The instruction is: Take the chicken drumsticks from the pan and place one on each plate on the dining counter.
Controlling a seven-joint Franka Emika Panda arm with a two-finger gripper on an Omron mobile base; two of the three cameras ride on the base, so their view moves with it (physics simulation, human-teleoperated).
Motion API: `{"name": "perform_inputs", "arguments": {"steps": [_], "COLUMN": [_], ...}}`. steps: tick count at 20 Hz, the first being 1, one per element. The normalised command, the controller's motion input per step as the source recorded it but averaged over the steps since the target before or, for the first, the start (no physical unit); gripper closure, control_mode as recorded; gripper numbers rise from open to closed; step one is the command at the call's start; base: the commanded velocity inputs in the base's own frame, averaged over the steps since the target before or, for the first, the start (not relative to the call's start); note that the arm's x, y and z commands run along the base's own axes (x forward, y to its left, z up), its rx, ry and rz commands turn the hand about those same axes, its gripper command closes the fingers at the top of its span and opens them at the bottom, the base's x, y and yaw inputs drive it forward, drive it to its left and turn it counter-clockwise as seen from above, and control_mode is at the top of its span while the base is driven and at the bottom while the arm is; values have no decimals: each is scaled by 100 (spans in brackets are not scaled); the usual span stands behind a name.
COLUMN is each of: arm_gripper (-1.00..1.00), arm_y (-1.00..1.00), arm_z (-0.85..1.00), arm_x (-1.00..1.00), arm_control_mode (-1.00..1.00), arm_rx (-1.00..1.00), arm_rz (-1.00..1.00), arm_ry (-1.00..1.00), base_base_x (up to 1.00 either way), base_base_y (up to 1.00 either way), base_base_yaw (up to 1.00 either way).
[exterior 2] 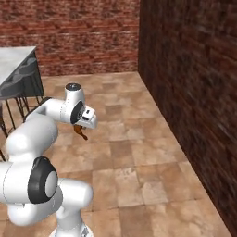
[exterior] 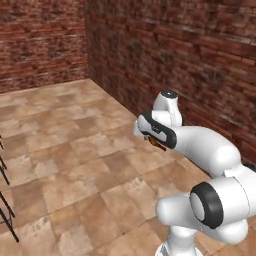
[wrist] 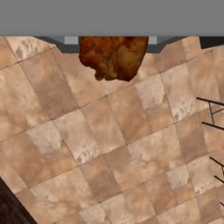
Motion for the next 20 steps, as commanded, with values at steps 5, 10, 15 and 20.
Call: {"name": "perform_inputs", "arguments": {"steps": [5, 10, 15, 20], "arm_gripper": [100, 100, 100, 100], "arm_y": [0, 0, 0, 0], "arm_z": [0, 0, 0, 0], "arm_x": [0, 0, 0, 0], "arm_control_mode": [100, 100, 100, 100], "arm_rx": [0, 0, 0, 0], "arm_rz": [0, 0, 0, 0], "arm_ry": [0, 0, 0, 0], "base_base_x": [100, 100, 100, 100], "base_base_y": [-5, -5, -5, -5], "base_base_yaw": [9, 9, 9, 9]}}
